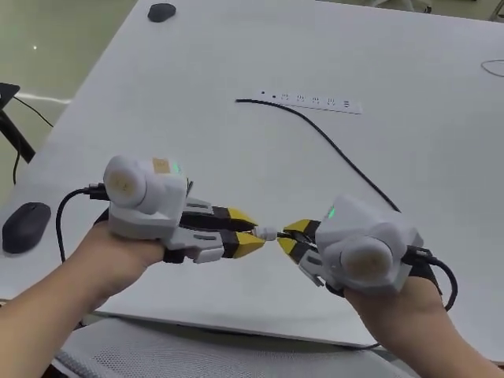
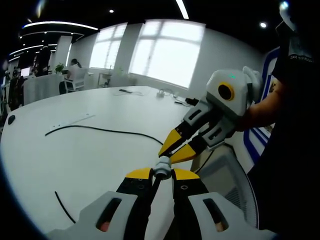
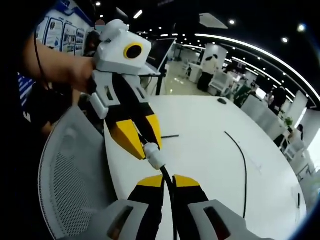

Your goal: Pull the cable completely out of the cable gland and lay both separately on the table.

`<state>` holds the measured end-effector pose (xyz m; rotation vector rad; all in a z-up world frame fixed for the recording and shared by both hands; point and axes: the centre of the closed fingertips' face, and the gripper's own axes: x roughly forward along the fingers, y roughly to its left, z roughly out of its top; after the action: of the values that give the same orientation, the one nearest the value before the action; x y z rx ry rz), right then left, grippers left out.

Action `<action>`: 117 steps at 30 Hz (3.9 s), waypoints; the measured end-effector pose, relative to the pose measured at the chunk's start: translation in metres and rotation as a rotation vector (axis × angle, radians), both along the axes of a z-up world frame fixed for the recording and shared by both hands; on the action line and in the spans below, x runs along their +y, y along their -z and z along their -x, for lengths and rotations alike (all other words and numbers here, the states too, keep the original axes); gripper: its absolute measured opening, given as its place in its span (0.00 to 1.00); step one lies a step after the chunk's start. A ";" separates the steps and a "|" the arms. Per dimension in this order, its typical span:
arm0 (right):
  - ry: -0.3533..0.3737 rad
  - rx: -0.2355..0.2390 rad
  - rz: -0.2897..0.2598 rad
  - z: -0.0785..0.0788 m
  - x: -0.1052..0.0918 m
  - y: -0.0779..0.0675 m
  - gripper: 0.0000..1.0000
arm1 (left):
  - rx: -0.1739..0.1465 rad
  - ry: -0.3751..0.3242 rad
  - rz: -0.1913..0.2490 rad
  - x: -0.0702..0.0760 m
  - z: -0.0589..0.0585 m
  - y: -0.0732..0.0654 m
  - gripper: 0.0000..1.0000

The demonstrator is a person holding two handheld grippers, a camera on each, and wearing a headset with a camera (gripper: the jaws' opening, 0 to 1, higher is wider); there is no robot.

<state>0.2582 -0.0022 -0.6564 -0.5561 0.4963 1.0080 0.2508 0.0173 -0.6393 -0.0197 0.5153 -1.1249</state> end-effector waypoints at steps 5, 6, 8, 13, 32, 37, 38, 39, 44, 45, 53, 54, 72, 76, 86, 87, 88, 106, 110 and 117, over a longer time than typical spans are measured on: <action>0.044 0.013 -0.022 -0.006 -0.007 0.002 0.00 | -0.007 -0.003 0.002 0.000 -0.002 -0.001 0.15; 0.053 0.021 -0.030 -0.007 -0.009 0.002 0.00 | -0.005 -0.006 0.004 0.001 -0.003 -0.002 0.15; 0.084 0.045 -0.055 -0.009 -0.012 0.005 0.00 | -0.009 -0.005 0.002 0.001 -0.004 -0.002 0.15; 0.145 0.055 -0.083 -0.016 -0.023 0.010 0.00 | -0.008 -0.013 0.012 0.001 -0.007 -0.005 0.15; 0.411 0.237 -0.200 -0.030 -0.065 0.045 0.00 | -0.007 -0.016 0.028 0.002 -0.007 -0.007 0.15; 0.480 0.318 -0.220 -0.028 -0.074 0.062 0.00 | -0.005 -0.012 0.024 0.002 -0.005 -0.006 0.15; 0.499 0.339 -0.228 -0.027 -0.076 0.066 0.00 | -0.006 -0.011 0.024 0.002 -0.005 -0.006 0.15; 0.512 0.355 -0.229 -0.027 -0.078 0.069 0.00 | -0.006 -0.010 0.023 0.002 -0.005 -0.006 0.15; 0.565 0.402 -0.232 -0.026 -0.084 0.078 0.00 | -0.003 -0.005 0.020 0.001 -0.002 -0.005 0.15; 0.571 0.406 -0.236 -0.026 -0.084 0.078 0.00 | -0.003 -0.006 0.021 0.002 -0.002 -0.005 0.15; 0.546 0.361 -0.260 -0.027 -0.085 0.067 0.01 | -0.006 -0.017 0.025 0.004 -0.004 -0.006 0.15; 0.543 0.353 -0.268 -0.028 -0.084 0.065 0.01 | -0.007 -0.019 0.027 0.005 -0.004 -0.007 0.15; 0.301 0.194 -0.138 -0.020 -0.068 0.052 0.15 | 0.008 -0.023 0.044 0.005 -0.005 -0.009 0.15; 0.180 0.110 -0.155 -0.019 -0.045 0.022 0.21 | 0.012 -0.009 0.045 0.002 -0.003 -0.009 0.15; -0.045 0.023 -0.094 -0.002 -0.001 -0.004 0.15 | 0.012 0.004 0.046 -0.001 0.001 -0.009 0.15; -0.053 0.022 -0.094 -0.001 0.001 -0.004 0.14 | 0.012 0.004 0.046 -0.001 0.001 -0.009 0.15; -0.058 0.021 -0.097 0.000 0.003 -0.005 0.12 | 0.012 0.003 0.044 -0.001 0.002 -0.009 0.15; -0.015 0.042 -0.121 -0.001 0.001 -0.003 0.00 | -0.020 0.000 0.041 0.000 -0.001 -0.010 0.14; 0.004 0.060 -0.131 -0.001 -0.001 -0.001 0.00 | -0.022 0.000 0.040 0.000 -0.001 -0.010 0.14; 0.041 0.091 -0.153 -0.004 -0.003 0.001 0.00 | -0.024 -0.003 0.041 0.000 -0.002 -0.011 0.14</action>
<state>0.2623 -0.0056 -0.6572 -0.3633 0.5039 1.0259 0.2528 0.0176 -0.6282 -0.0426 0.4708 -1.1313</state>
